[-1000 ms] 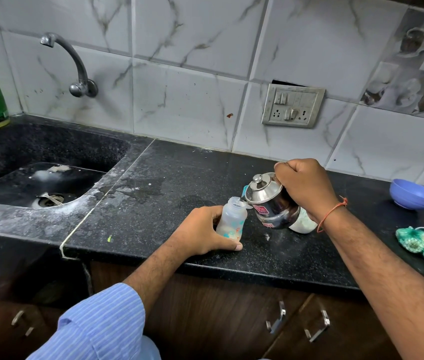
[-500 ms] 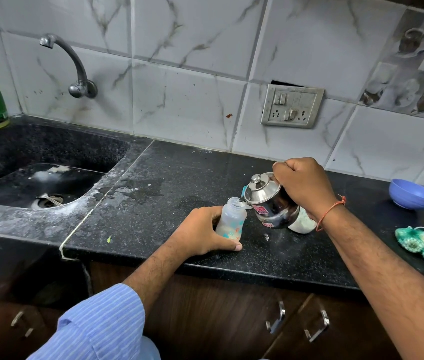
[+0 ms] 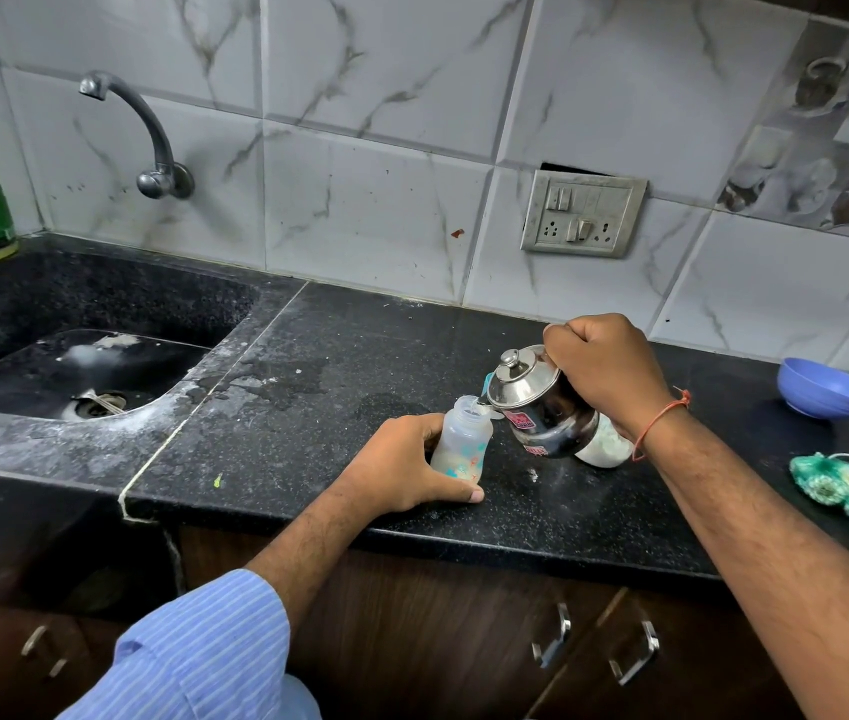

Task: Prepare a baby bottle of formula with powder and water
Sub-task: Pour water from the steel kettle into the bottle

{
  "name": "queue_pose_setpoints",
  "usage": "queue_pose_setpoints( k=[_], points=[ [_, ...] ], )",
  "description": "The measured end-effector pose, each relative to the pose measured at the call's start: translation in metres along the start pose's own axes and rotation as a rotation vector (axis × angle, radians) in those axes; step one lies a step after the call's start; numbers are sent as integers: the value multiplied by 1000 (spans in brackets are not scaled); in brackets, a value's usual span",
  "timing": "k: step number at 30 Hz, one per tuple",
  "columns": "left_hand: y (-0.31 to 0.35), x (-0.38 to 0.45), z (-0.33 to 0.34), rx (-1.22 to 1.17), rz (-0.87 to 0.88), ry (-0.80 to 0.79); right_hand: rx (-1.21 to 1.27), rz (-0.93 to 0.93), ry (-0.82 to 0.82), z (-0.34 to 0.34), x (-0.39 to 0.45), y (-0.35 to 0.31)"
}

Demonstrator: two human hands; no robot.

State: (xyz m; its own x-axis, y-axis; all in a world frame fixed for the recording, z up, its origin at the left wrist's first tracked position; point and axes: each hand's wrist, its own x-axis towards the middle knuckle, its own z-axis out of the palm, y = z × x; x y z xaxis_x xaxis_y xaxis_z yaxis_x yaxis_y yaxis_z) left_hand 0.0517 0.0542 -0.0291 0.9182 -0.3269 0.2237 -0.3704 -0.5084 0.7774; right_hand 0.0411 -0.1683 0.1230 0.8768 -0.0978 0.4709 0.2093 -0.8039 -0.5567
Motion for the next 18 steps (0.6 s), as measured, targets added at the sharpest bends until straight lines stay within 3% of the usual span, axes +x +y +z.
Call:
queue_pose_setpoints(
  k=[18],
  points=[
    [1,-1,-1,-6,11,-3,-30,-13,-6,-4,0,-6]
  ],
)
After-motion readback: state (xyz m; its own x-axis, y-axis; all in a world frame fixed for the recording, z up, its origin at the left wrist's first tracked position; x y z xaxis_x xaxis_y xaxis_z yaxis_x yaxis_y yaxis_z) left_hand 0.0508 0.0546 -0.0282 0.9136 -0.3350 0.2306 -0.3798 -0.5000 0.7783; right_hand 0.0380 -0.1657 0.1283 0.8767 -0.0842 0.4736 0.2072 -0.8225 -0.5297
